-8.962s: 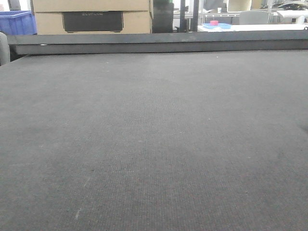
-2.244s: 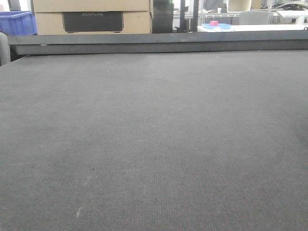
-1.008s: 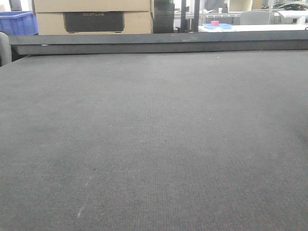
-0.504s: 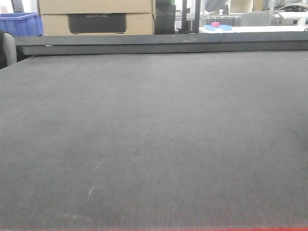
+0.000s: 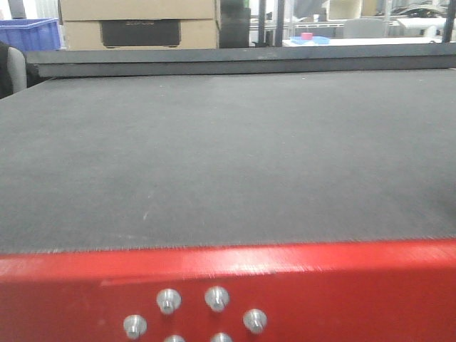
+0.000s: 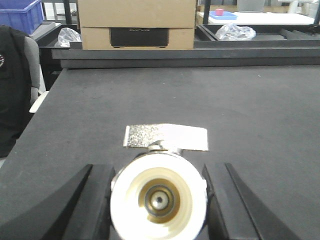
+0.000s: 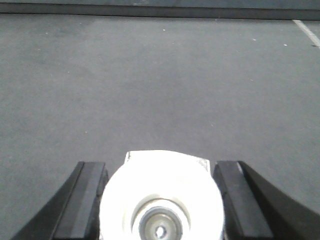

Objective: Place valve from conveyor to right shelf box
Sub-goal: 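Drive the base away from the conveyor to the blue-bin shelf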

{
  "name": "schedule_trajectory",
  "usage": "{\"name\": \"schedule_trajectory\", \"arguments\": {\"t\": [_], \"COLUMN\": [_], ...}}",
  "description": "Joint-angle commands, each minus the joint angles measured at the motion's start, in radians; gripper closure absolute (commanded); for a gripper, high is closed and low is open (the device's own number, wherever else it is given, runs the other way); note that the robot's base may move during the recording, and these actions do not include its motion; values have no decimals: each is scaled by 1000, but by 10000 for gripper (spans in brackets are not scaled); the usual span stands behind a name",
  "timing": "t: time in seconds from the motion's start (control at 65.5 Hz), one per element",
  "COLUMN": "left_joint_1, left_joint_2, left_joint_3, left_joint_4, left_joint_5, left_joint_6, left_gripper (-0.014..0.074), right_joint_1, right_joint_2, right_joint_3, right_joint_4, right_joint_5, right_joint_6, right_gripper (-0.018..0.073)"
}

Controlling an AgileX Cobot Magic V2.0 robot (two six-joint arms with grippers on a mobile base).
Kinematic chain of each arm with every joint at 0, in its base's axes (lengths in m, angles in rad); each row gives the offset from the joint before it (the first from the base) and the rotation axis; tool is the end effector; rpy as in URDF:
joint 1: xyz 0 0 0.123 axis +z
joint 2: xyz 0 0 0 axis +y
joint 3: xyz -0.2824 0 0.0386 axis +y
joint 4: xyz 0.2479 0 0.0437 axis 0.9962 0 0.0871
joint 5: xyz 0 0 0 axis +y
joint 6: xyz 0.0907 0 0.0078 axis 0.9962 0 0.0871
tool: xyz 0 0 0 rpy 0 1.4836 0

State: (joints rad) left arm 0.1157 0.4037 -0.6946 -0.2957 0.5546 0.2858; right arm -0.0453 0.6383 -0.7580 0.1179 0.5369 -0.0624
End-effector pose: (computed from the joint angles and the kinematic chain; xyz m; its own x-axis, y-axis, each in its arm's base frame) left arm 0.0704 -0.0059 0.3682 -0.1539 0.0143 -0.9880 0.0415 0.9991 0.0080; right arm 0.1232 -0.0001 0.3659 -0.3210 0.0535 -0.9456 0.0008 0.9984 0.0563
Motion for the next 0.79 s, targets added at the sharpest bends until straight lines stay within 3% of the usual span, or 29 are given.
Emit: {"name": "schedule_trajectory", "arguments": {"t": [0.0,0.779], "left_joint_1": [2,2], "left_joint_2": [-10,-10], "left_joint_3": [-6,-6], "left_joint_4": [-19,-19], "left_joint_5": [-58,-58], "left_joint_6": [0,0], "left_gripper": [707,707], "right_joint_1": [-3,-3], "right_joint_2": [-11,-11], "right_joint_3": [-7,-7], "right_joint_4": [-3,-3], "right_joint_5": [-81,-81], "right_joint_6": [-7,-7], "right_gripper": [721,721]}}
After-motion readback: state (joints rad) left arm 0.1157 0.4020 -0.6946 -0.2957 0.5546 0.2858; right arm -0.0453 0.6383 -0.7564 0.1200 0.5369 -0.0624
